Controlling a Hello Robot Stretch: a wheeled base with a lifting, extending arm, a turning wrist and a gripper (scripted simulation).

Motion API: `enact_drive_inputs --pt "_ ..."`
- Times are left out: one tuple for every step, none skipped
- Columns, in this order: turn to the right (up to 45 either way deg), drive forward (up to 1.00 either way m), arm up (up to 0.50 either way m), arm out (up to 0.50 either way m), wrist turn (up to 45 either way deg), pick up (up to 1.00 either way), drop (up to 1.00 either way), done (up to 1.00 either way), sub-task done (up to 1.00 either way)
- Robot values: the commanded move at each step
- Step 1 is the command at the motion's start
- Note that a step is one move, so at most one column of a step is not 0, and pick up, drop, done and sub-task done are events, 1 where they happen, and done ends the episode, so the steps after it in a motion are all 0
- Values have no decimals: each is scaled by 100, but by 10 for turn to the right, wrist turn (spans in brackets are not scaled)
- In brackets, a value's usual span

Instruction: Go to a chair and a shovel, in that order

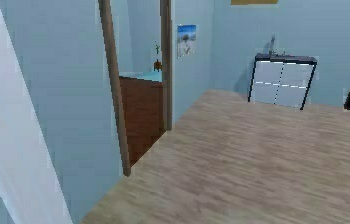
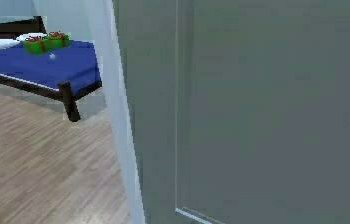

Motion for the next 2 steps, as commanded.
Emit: enact_drive_inputs --pt "0 70 0 0 0 0 0 0 0" --pt "0 90 0 0 0 0 0 0 0"
